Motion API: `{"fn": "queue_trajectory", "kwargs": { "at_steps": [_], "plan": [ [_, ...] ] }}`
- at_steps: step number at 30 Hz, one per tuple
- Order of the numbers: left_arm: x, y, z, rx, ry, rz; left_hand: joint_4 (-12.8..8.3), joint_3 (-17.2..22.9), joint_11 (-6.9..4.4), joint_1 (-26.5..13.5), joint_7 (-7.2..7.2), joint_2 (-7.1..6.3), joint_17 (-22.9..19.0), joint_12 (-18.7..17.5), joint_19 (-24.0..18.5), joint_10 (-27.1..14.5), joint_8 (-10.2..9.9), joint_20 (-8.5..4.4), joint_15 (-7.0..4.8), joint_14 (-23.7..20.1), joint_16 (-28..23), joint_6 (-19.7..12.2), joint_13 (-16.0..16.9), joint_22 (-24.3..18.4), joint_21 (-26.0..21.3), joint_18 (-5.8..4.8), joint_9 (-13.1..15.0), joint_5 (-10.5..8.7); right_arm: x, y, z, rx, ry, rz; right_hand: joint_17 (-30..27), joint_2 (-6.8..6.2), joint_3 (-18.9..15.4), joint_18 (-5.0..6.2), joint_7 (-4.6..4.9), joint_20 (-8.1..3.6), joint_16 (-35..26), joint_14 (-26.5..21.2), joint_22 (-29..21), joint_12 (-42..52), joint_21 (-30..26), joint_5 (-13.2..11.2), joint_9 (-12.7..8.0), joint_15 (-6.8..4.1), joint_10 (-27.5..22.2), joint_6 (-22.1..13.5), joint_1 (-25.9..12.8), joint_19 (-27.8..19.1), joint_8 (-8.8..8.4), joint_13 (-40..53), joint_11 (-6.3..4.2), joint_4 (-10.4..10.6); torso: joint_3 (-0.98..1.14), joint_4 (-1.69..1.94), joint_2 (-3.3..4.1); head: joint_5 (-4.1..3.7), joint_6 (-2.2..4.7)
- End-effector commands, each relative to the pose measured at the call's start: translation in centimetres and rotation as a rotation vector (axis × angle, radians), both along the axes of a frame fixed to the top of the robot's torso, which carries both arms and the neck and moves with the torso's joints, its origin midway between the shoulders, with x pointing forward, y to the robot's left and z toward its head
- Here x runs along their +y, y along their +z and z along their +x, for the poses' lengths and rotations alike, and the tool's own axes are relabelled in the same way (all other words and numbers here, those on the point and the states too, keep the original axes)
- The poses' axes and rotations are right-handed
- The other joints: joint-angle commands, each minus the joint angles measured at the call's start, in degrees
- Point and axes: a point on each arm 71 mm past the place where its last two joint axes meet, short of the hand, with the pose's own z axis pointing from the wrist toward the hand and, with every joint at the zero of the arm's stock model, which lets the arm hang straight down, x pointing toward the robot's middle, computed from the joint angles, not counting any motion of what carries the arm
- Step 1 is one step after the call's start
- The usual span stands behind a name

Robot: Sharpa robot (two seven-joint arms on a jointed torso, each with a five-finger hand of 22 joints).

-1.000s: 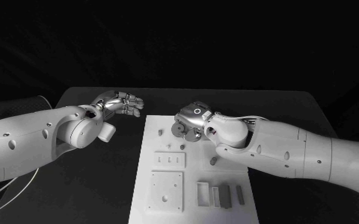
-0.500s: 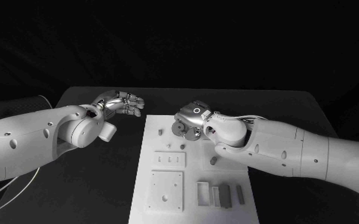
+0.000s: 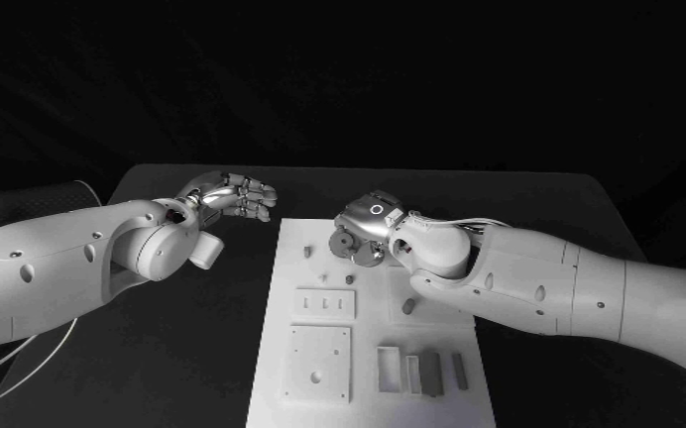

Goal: Assemble the parts on the task board

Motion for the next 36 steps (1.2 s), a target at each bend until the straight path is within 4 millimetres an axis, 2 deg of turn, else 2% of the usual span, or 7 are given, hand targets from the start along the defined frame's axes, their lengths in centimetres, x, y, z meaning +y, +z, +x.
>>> {"fn": "queue_trajectory", "kwargs": {
  "at_steps": [1, 14, 18, 30, 36],
  "plan": [
    [-0.27, 0.15, -0.02, -0.006, -0.015, -0.003, -0.23, -0.18, 0.13, -0.22, 0.15, -0.13, 0.07, -0.25, 0.05, -0.47, -0.36, -0.16, -0.01, 0.55, -0.34, 0.13, 0.1, -0.02, -0.28, 0.78, 0.07, -0.37, -0.29, -0.5, 0.09, 0.02, -0.005, -0.023, -0.08, -0.61, 0.06, 0.8, 1.41, -0.08, -0.34, -0.04, 0.47, 0.18, -0.26, 0.25, -0.11, -0.22, 0.02, 0.77, 0.3, -0.12, -0.33, -0.09, 0.47, -0.31, 0.01, -0.02, -0.01, -0.01, -0.04],
    [-0.18, 0.15, -0.03, -0.008, -0.012, -0.001, -0.26, -0.1, 0.12, -0.06, 0.16, -0.12, 0.16, -0.28, 0.04, -0.47, -0.41, -0.16, -0.01, 0.56, -0.45, 0.13, 0.14, 0.0, -0.32, 0.78, 0.11, -0.35, -0.17, -1.13, 0.13, 0.043, -0.01, -0.019, -0.13, -3.09, -0.01, 0.8, 2.32, 0.2, -0.72, -0.47, 0.43, 0.38, -0.67, 0.24, -1.0, 0.45, -0.82, -1.77, 0.59, -0.35, -1.78, -0.5, 1.33, -0.33, 0.08, 0.03, 0.03, -0.07, -0.24],
    [-0.19, 0.15, -0.07, -0.009, -0.015, 0.003, -0.28, -0.11, 0.12, -0.05, 0.15, -0.17, 0.17, -0.29, 0.01, -0.48, -0.43, -0.15, 0.0, 0.55, -0.48, 0.12, 0.15, 0.0, -0.35, 0.78, 0.12, -0.35, -0.3, -1.19, 0.19, 0.045, -0.015, -0.02, -0.13, -4.08, 0.13, 0.8, 2.58, 0.35, -0.8, -0.58, 0.43, 0.58, -0.75, 0.28, -1.23, 0.72, -1.07, -2.38, -0.09, -0.29, -2.09, -0.62, 1.6, 1.0, 0.1, -0.03, 0.04, 0.05, -0.29],
    [-0.1, 0.16, -0.07, -0.01, -0.012, 0.005, -0.27, -0.14, 0.14, -0.05, 0.13, -0.24, 0.22, -0.32, -0.02, -0.5, -0.46, -0.13, 0.02, 0.52, -0.56, 0.1, 0.17, 0.0, -0.39, 0.76, 0.13, -0.35, -0.56, -1.42, 0.23, 0.066, -0.02, -0.035, -0.09, -4.56, 0.28, 0.8, 2.6, 0.33, -0.76, -0.62, 0.5, 0.76, -0.75, 0.22, -1.26, 0.78, -1.2, -2.34, 0.31, -0.31, -2.03, -0.69, 1.61, 1.26, 0.03, -0.01, 0.0, 0.09, -0.51],
    [-0.12, 0.17, -0.07, -0.011, -0.012, 0.004, -0.25, -0.14, 0.14, -0.06, 0.13, -0.24, 0.24, -0.33, -0.02, -0.5, -0.47, -0.13, 0.03, 0.51, -0.58, 0.11, 0.18, 0.01, -0.4, 0.76, 0.15, -0.36, -0.69, -1.48, 0.18, 0.07, -0.019, -0.039, 0.02, -4.13, 0.37, 0.8, 2.47, 0.34, -0.62, -0.66, 0.61, 1.01, -0.71, 0.22, -1.18, 0.78, -1.26, -1.85, 0.75, -0.38, -1.7, -0.71, 1.51, 1.34, 0.06, -0.05, 0.02, 0.08, -0.46]
  ]
}}
